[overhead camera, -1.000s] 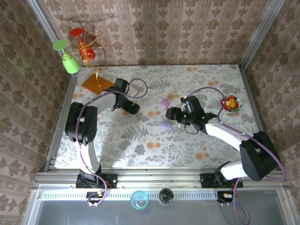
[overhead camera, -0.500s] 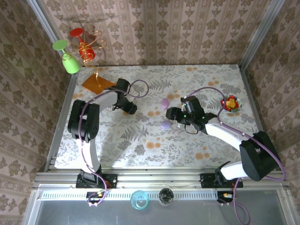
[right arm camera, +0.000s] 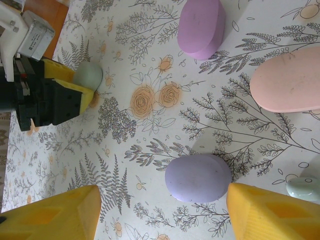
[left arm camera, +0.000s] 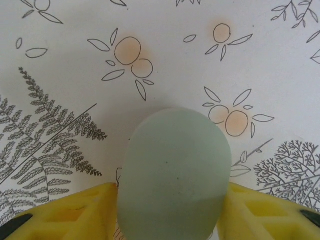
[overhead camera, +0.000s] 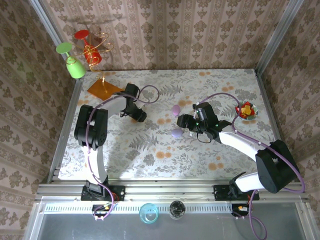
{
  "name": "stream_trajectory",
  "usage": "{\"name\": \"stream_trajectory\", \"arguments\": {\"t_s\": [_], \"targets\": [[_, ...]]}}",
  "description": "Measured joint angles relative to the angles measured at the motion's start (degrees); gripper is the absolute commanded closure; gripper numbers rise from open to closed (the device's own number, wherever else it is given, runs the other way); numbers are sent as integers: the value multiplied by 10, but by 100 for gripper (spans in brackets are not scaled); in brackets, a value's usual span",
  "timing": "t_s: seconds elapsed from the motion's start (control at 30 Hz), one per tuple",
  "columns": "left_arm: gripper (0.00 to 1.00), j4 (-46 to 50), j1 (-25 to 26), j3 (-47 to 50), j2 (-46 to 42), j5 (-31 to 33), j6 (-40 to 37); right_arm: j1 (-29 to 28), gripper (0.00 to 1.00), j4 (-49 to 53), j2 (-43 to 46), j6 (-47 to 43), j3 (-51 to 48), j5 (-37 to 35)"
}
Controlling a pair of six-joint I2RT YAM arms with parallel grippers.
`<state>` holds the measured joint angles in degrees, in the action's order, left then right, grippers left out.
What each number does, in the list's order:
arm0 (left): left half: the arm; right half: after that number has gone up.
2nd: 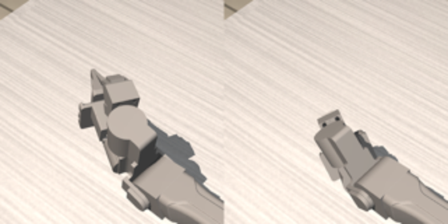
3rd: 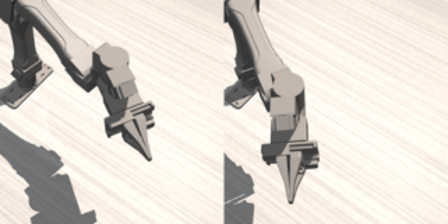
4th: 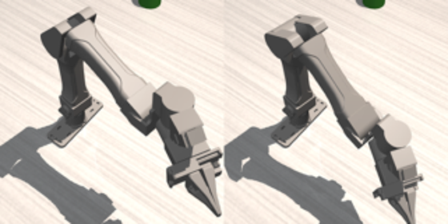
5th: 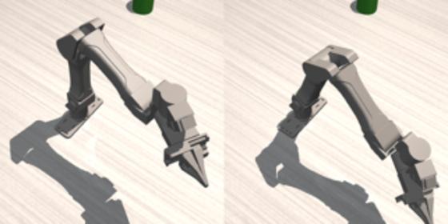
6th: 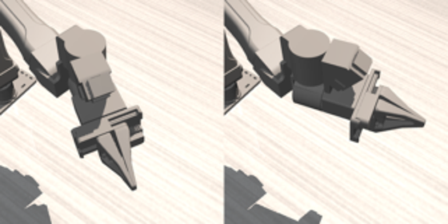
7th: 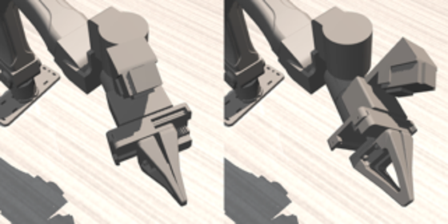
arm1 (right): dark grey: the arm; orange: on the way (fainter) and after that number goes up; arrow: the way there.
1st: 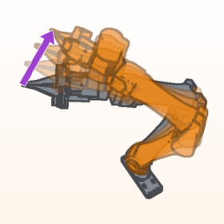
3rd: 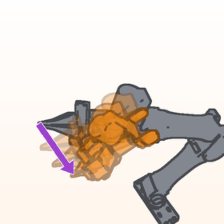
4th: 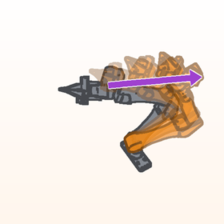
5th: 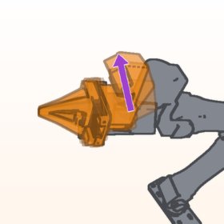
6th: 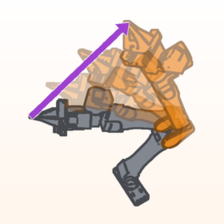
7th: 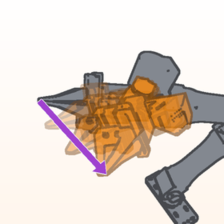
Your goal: Insert wireless bluetooth earbuds into charging case
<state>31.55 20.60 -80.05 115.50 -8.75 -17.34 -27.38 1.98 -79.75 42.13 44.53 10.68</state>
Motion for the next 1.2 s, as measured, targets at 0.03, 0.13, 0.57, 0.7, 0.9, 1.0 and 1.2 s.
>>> {"name": "stream_trajectory", "arguments": {"t_s": [0.03, 0.13, 0.57, 0.7, 0.9, 1.0, 1.2], "targets": [[52, 2, 0, -2, 2, 0, -1, 0, 32, 0, 0, 0, 0, 0], [64, 9, 1, -10, 7, 0, -7, 0, 32, 0, -1, 0, 0, 0], [68, -29, 10, 64, -71, -8, -9, 0, 33, 0, 13, 11, -2, 0], [72, -73, 21, 130, -156, -26, -29, 1, 33, 0, 53, 17, -2, 12], [73, -142, 37, 210, -248, -92, -69, 1, 34, -5, 63, 37, -2, 61], [72, -179, 41, 251, -283, -125, -95, 1, 33, -11, 63, 49, -2, 82], [71, -216, 85, 285, -317, -168, -154, 1, 33, -49, 59, 63, -2, 134]]}}
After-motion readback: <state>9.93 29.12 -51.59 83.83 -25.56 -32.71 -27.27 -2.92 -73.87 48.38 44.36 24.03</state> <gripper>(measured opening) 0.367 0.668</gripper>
